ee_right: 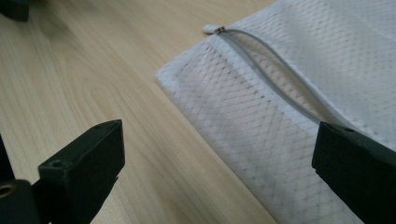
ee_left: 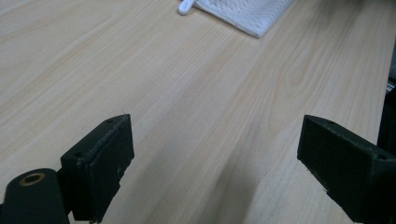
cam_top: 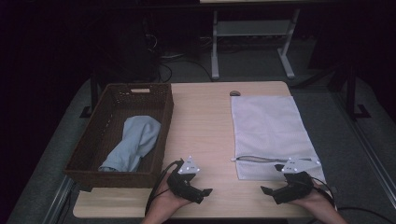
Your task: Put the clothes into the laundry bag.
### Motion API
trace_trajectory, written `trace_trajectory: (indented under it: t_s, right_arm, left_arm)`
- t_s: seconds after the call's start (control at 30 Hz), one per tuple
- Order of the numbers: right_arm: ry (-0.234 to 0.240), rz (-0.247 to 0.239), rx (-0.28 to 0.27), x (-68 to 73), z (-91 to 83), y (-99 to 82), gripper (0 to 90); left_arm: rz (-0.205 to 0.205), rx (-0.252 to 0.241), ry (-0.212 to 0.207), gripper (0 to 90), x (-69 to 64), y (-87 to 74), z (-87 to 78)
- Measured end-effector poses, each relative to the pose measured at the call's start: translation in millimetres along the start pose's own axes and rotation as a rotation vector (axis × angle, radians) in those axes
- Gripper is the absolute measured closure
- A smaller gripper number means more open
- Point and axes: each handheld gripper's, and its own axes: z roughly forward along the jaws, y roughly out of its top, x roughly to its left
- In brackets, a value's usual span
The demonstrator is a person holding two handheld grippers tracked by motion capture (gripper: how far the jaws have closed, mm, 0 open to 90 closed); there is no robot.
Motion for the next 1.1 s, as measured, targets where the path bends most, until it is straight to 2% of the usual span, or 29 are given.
trace_trajectory:
  t_s: [0.23, 0.4, 0.57, 0.9, 1.1]
  right_arm:
    - [-0.003, -0.028, 0.025, 1.8, 7.7, -0.7, 2.2]
    - [0.005, -0.039, 0.024, 2.7, 9.1, -0.2, 2.2]
    - [0.013, -0.047, 0.029, 3.8, 9.8, 0.0, 2.2]
    - [0.025, -0.045, 0.025, 4.3, 9.3, 0.8, 2.2]
    - [0.027, -0.041, 0.026, 3.8, 8.4, 0.2, 2.2]
  left_arm:
    - [-0.001, 0.014, -0.011, 10.1, 1.6, 7.4, -5.5]
    - [0.018, 0.032, -0.008, 10.2, 2.4, 21.8, -12.4]
    - [0.005, 0.024, -0.009, 10.3, 5.4, 30.8, -20.1]
    - [0.028, 0.066, 0.018, 10.5, 13.8, 54.0, -37.4]
    - [0.041, 0.069, 0.046, 11.2, 21.2, 67.4, -48.4]
